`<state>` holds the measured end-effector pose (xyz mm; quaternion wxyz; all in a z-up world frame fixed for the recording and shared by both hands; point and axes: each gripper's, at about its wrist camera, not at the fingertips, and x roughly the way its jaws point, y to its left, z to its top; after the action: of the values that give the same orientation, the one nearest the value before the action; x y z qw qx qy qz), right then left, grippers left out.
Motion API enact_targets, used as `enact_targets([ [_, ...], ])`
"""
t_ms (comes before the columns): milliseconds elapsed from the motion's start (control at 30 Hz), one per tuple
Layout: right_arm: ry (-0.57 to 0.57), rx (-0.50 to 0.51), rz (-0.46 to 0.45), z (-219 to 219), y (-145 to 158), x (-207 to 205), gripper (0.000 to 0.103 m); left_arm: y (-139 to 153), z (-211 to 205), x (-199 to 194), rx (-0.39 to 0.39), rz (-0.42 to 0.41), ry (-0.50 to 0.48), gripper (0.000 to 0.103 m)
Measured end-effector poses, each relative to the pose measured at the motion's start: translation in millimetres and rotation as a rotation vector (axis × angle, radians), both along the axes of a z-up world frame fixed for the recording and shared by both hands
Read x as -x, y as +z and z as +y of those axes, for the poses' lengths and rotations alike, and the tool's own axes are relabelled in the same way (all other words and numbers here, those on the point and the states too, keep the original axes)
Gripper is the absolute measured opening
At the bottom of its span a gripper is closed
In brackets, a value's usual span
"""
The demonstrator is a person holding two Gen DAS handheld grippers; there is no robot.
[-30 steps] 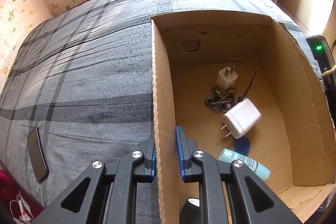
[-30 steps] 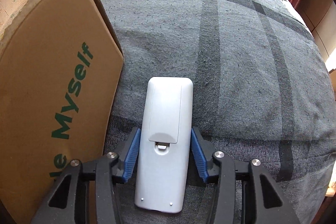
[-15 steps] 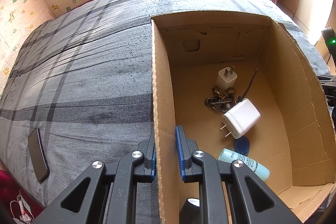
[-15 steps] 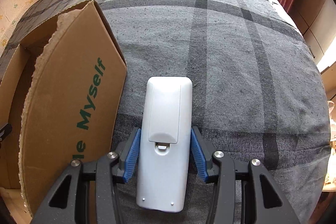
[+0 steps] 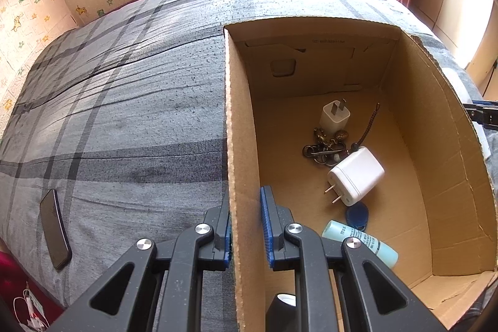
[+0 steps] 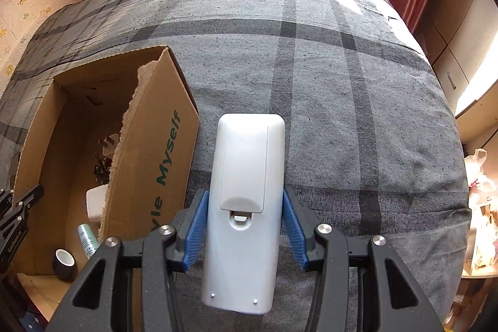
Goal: Organize rigid objects
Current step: 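Lift the white remote with the right gripper and carry it into the box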
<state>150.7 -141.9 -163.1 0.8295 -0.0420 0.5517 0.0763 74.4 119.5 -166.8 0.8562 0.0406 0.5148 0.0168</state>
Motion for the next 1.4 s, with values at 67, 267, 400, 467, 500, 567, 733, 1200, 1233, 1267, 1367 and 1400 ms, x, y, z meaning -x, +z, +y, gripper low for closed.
enact_targets([
  [67, 0.005, -0.001, -0.009, 3, 10, 3, 0.05, 0, 0, 0, 0.001, 0.0, -0.001, 0.018],
  [267, 0.027, -0.014, -0.043, 14, 38, 6, 0.05, 0, 2, 0, 0.007, 0.0, 0.001, 0.018],
  [400, 0.048, -0.017, -0.062, 23, 53, 7, 0.05, -1, 2, 0, 0.009, 0.0, -0.001, 0.018],
  [467, 0.06, -0.022, -0.068, 28, 59, 7, 0.05, -1, 2, 0, 0.01, 0.0, -0.001, 0.018],
  [500, 0.066, -0.024, -0.072, 31, 62, 8, 0.05, -1, 2, 0, 0.012, 0.0, -0.001, 0.018],
  [567, 0.08, -0.031, -0.079, 36, 68, 9, 0.05, -1, 2, 0, 0.012, 0.0, -0.001, 0.018],
  [733, 0.125, -0.037, -0.089, 56, 79, 10, 0.05, -1, 2, 0, 0.012, 0.001, -0.003, 0.017],
  [1200, 0.257, -0.067, -0.07, 119, 74, 16, 0.05, 0, 3, 0, 0.021, 0.001, -0.004, 0.017],
  [1233, 0.266, -0.067, -0.066, 124, 72, 17, 0.05, 0, 3, 0, 0.022, 0.001, -0.004, 0.017],
  [1267, 0.275, -0.066, -0.06, 128, 69, 18, 0.05, -1, 3, 0, 0.022, 0.001, -0.003, 0.017],
  [1367, 0.297, -0.063, -0.043, 141, 59, 19, 0.05, -1, 4, 0, 0.024, 0.001, -0.003, 0.017],
  [1400, 0.303, -0.063, -0.035, 145, 56, 20, 0.05, -1, 4, 0, 0.024, 0.001, -0.004, 0.017],
])
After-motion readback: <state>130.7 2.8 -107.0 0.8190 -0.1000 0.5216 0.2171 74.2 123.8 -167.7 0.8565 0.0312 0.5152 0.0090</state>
